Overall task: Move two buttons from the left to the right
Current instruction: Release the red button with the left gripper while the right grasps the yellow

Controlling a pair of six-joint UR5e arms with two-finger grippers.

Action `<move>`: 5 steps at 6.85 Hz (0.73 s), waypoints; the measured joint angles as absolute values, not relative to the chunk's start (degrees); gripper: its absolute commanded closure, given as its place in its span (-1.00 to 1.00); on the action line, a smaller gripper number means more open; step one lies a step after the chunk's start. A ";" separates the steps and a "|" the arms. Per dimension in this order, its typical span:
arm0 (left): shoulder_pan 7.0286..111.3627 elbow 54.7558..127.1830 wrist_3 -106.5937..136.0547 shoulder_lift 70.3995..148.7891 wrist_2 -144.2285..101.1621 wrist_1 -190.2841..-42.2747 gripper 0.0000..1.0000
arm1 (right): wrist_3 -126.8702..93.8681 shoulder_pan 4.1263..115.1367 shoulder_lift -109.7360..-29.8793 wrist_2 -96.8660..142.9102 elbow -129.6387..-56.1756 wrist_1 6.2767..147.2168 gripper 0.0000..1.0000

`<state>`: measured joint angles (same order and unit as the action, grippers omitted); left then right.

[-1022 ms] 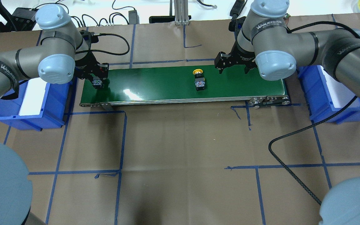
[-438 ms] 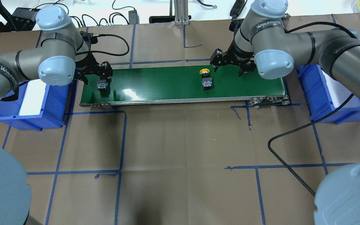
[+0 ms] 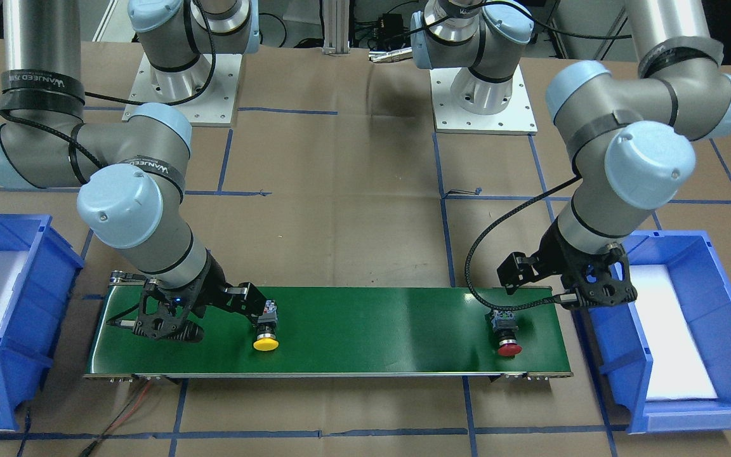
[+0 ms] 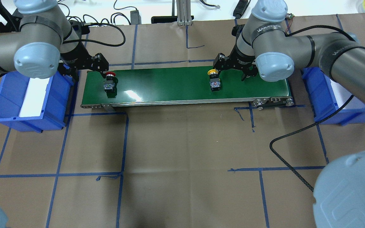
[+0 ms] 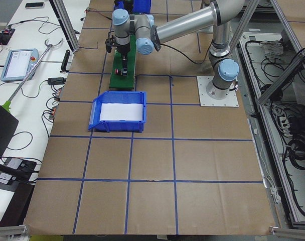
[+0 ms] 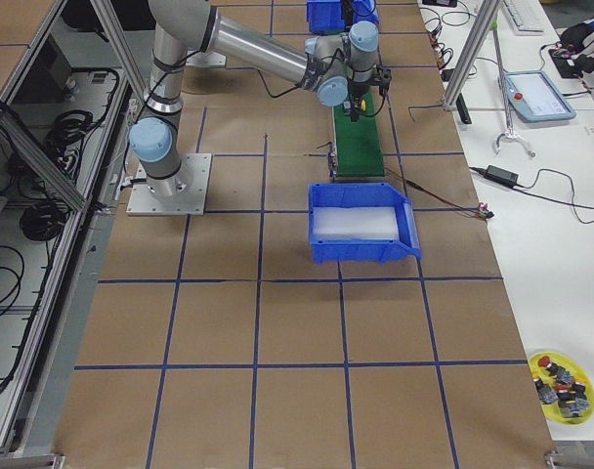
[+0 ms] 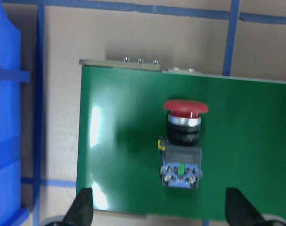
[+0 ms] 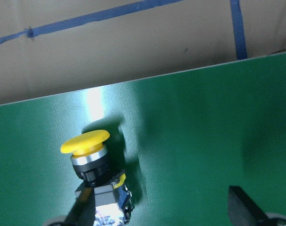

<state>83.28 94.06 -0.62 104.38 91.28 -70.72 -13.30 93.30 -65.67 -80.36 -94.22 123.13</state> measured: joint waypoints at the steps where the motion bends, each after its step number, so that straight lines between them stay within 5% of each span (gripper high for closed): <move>1: 83.56 94.00 0.25 100.93 90.10 -75.16 -0.99 | -13.36 93.31 -65.40 -80.18 -94.23 123.28 -1.00; 5: 83.95 97.42 1.81 85.93 87.92 -88.50 -0.97 | -13.39 93.34 -64.46 -80.18 -94.68 123.43 -1.00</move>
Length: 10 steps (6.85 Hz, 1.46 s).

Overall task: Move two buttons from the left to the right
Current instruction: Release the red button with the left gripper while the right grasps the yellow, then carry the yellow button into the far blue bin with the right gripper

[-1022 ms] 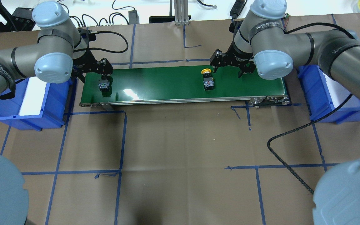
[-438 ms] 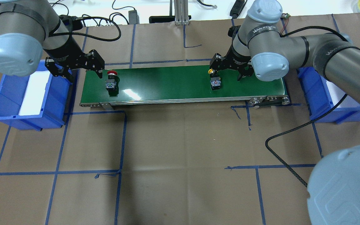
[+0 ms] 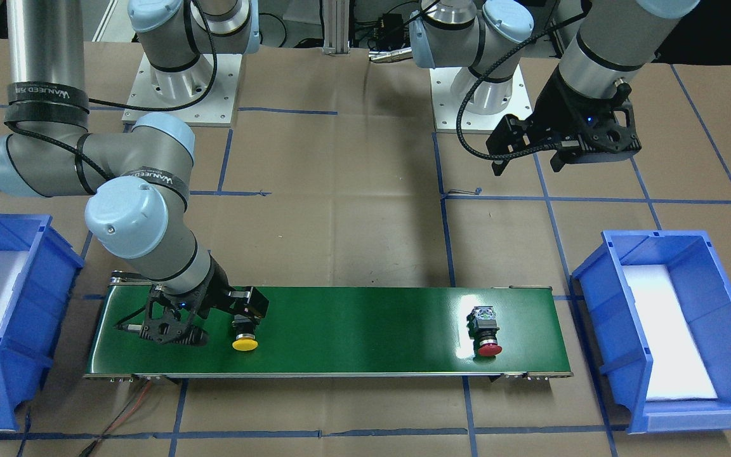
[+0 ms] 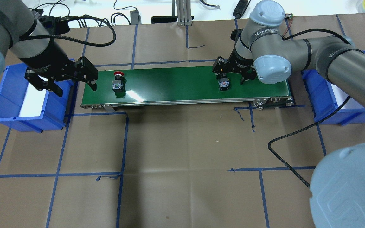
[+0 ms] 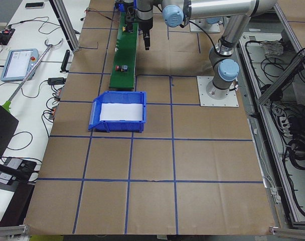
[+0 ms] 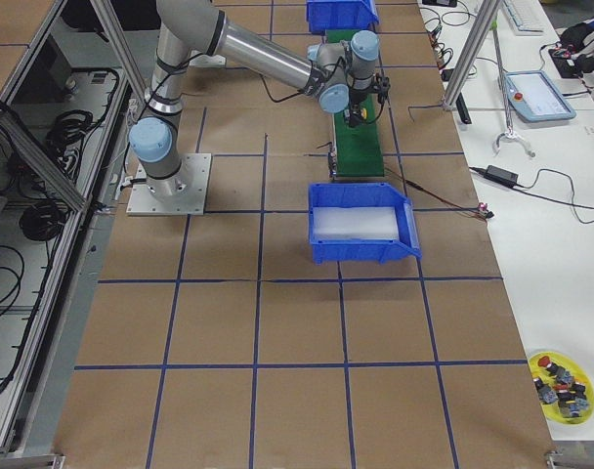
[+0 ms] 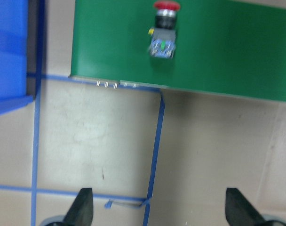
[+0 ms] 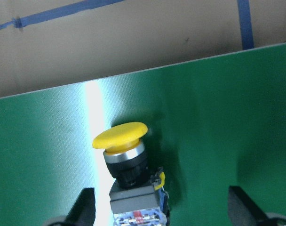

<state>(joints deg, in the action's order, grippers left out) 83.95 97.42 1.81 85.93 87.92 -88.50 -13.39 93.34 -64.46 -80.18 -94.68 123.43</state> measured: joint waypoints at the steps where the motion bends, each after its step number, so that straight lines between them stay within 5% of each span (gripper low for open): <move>1: 84.07 98.46 2.67 84.72 88.68 -88.70 -0.98 | -13.37 93.34 -64.12 -80.18 -94.69 123.41 -1.00; 2: 84.88 98.53 3.27 84.54 90.45 -88.46 -0.99 | -13.34 93.34 -63.86 -80.27 -94.75 123.40 -0.83; 4: 87.07 96.26 3.71 86.09 91.64 -87.69 -0.99 | -12.86 93.34 -63.40 -80.89 -94.85 123.30 0.48; 5: 87.46 94.53 3.76 87.23 90.89 -87.74 -0.99 | -11.31 93.34 -63.33 -82.09 -94.78 123.05 0.78; 10: 87.82 91.87 3.39 90.19 90.44 -87.75 -0.99 | -4.36 90.84 -65.12 -86.93 -89.57 117.06 0.89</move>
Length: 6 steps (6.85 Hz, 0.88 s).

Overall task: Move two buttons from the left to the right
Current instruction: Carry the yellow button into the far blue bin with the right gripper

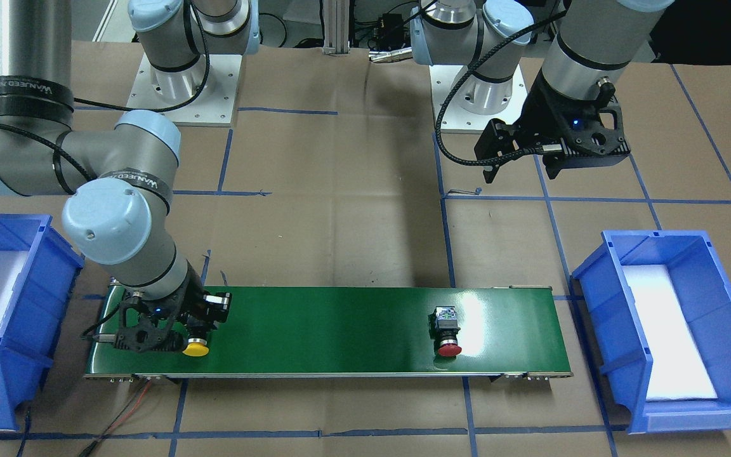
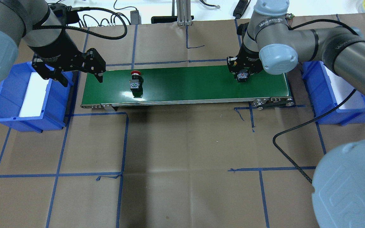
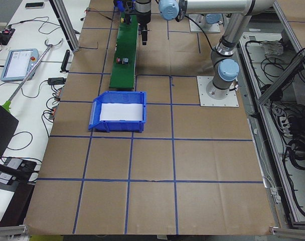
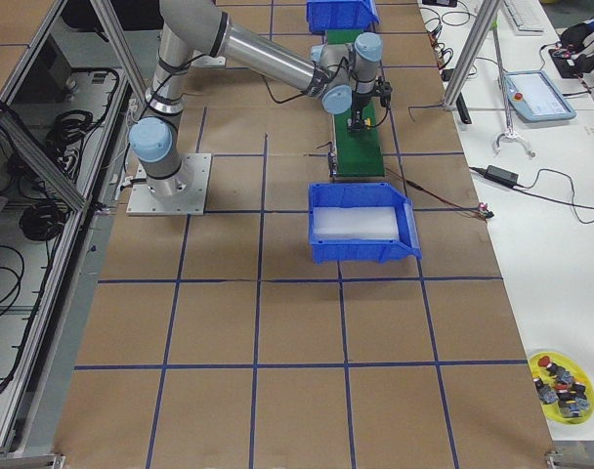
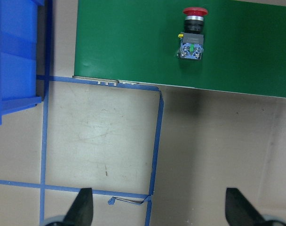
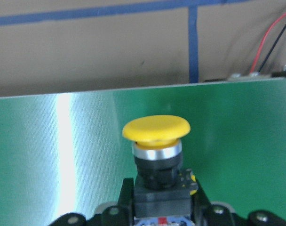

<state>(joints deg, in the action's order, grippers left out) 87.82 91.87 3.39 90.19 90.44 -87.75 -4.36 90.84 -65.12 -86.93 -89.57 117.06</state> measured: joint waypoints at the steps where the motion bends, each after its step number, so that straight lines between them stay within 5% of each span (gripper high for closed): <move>1: 87.83 91.43 3.35 90.68 90.57 -87.97 -0.99 | -1.05 88.15 -66.31 -87.01 -86.45 113.02 0.89; 6: 87.81 91.25 0.09 90.82 90.78 -88.15 -0.99 | 24.35 65.31 -71.11 -87.03 -79.53 99.89 0.89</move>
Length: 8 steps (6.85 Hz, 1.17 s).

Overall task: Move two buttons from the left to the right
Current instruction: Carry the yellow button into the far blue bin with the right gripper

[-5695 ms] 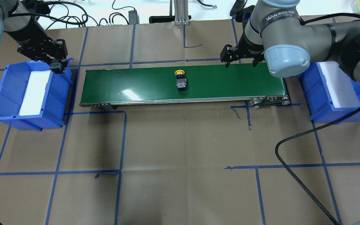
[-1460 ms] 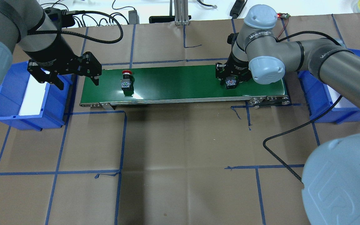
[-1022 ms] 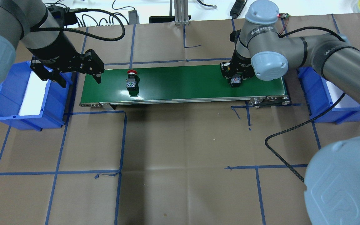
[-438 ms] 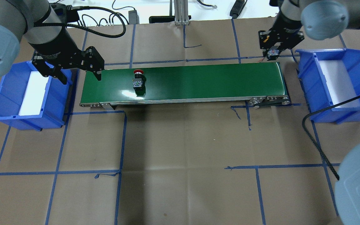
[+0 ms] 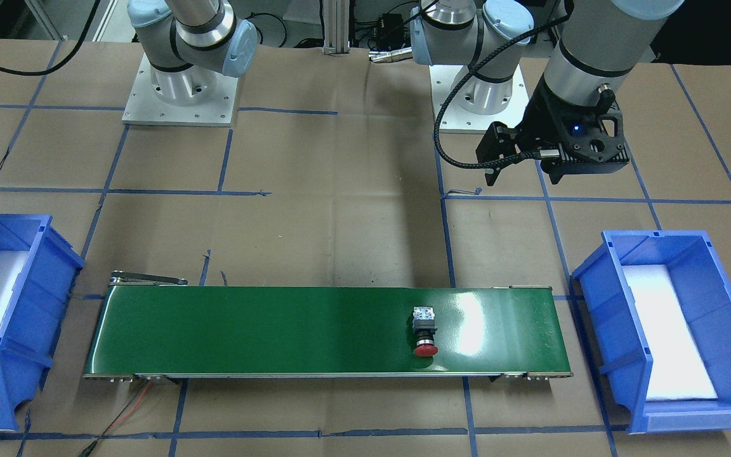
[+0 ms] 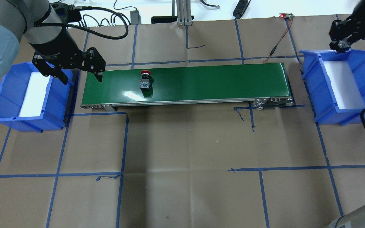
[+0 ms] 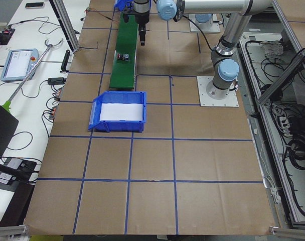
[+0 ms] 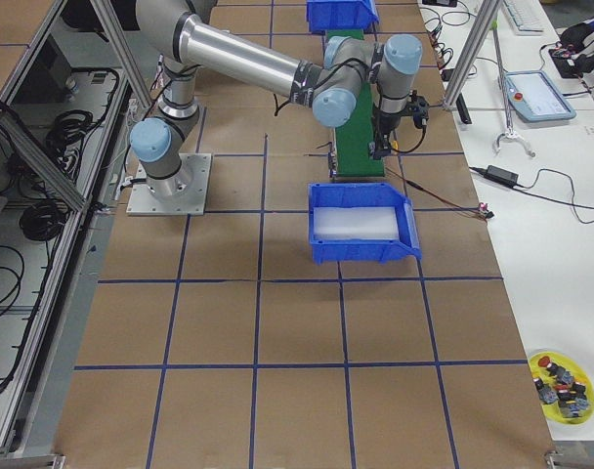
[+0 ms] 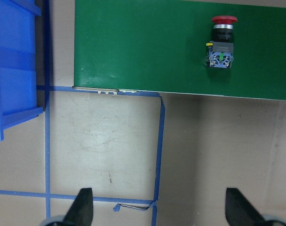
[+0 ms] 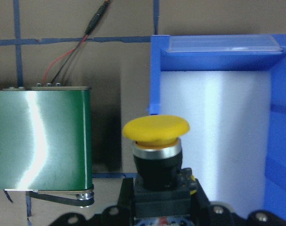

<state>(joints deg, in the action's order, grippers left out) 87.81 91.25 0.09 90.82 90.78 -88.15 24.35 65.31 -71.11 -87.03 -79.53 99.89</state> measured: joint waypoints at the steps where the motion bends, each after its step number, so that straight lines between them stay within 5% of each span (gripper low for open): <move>1: 87.82 91.23 -0.41 90.84 90.77 -88.15 -0.99 | 26.32 62.98 -71.08 -87.05 -80.55 100.08 0.90; 8: 87.80 91.14 -2.40 90.87 90.78 -88.15 -0.99 | 35.35 57.34 -69.86 -91.33 -102.04 124.46 0.89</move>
<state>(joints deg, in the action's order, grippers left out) 87.80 91.14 -2.40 90.87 90.78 -88.15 35.35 57.34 -69.86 -91.33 -102.04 124.46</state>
